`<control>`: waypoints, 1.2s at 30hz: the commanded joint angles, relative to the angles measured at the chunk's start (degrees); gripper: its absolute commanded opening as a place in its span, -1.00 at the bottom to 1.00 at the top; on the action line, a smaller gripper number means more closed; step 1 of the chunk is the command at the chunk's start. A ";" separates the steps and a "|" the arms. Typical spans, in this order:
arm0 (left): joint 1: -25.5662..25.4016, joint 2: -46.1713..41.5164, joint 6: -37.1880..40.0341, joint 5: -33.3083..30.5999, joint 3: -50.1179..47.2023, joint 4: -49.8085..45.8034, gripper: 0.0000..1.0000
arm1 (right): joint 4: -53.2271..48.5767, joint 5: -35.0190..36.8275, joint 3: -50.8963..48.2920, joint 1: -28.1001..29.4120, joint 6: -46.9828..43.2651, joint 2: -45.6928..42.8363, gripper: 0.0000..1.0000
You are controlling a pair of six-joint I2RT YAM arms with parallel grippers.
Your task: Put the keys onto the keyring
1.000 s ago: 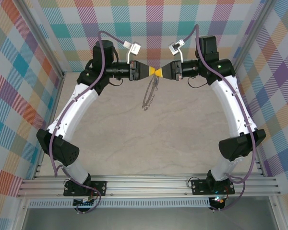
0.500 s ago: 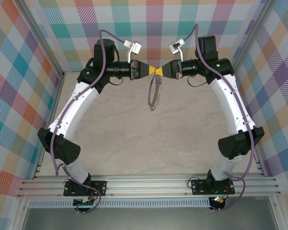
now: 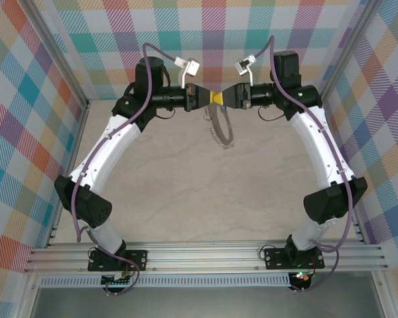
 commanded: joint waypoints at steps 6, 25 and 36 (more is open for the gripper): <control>-0.38 -2.74 -3.09 -1.91 -0.40 8.96 -1.00 | 7.99 1.61 -8.54 -1.53 3.64 -7.86 0.12; -0.42 -2.81 -3.23 1.98 1.14 9.37 -1.00 | 18.17 7.20 -13.22 -4.04 10.26 -11.44 0.05; -0.42 -3.18 -3.54 2.30 1.47 10.16 -1.00 | 19.82 1.64 -12.62 -3.37 12.62 -9.81 0.02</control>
